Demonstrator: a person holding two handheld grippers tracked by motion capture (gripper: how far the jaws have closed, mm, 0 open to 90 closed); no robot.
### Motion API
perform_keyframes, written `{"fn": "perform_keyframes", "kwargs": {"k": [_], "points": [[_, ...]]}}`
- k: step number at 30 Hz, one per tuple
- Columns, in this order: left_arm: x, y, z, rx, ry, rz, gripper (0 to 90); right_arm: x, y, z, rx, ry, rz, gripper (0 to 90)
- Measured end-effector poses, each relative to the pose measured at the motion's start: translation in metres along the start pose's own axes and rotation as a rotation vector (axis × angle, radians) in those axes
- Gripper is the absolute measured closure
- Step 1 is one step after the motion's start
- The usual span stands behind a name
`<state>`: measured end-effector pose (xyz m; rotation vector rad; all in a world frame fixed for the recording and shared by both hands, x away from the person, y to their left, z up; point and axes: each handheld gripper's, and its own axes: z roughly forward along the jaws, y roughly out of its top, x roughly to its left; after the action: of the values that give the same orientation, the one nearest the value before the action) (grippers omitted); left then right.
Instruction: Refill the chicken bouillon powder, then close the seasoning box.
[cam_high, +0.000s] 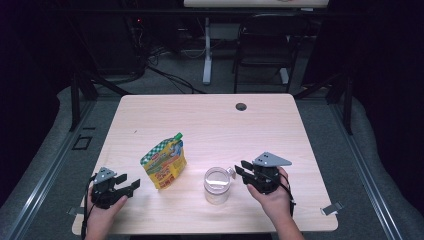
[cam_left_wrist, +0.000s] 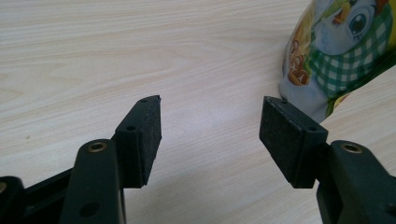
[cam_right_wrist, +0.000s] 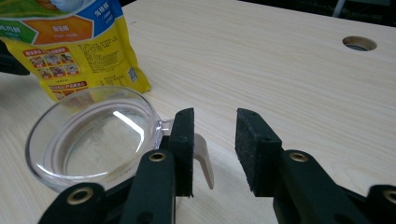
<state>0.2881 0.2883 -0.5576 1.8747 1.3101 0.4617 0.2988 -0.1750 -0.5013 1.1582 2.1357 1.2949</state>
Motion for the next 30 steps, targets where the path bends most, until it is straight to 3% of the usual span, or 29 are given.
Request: {"fn": "perform_keyframes", "kwargs": {"k": [3, 8, 14, 25, 30], "points": [[0.001, -0.001, -0.001, -0.004, 0.003, -0.002, 40.3, 0.000, 0.001, 0.000, -0.003, -0.002, 0.001, 69.6], [0.001, -0.005, -0.003, 0.007, 0.018, 0.000, 43.0, 0.001, 0.005, -0.002, -0.026, 0.000, 0.004, 81.5], [0.002, -0.007, -0.003, 0.015, 0.005, -0.012, 45.8, 0.005, 0.009, -0.001, -0.032, 0.021, -0.017, 89.9], [0.000, -0.009, -0.006, 0.003, 0.010, 0.002, 50.7, 0.016, 0.009, 0.008, -0.010, 0.050, -0.057, 90.0], [0.003, -0.009, -0.006, -0.011, 0.015, -0.020, 51.6, 0.017, 0.007, 0.012, 0.006, 0.045, -0.063, 89.7]]}}
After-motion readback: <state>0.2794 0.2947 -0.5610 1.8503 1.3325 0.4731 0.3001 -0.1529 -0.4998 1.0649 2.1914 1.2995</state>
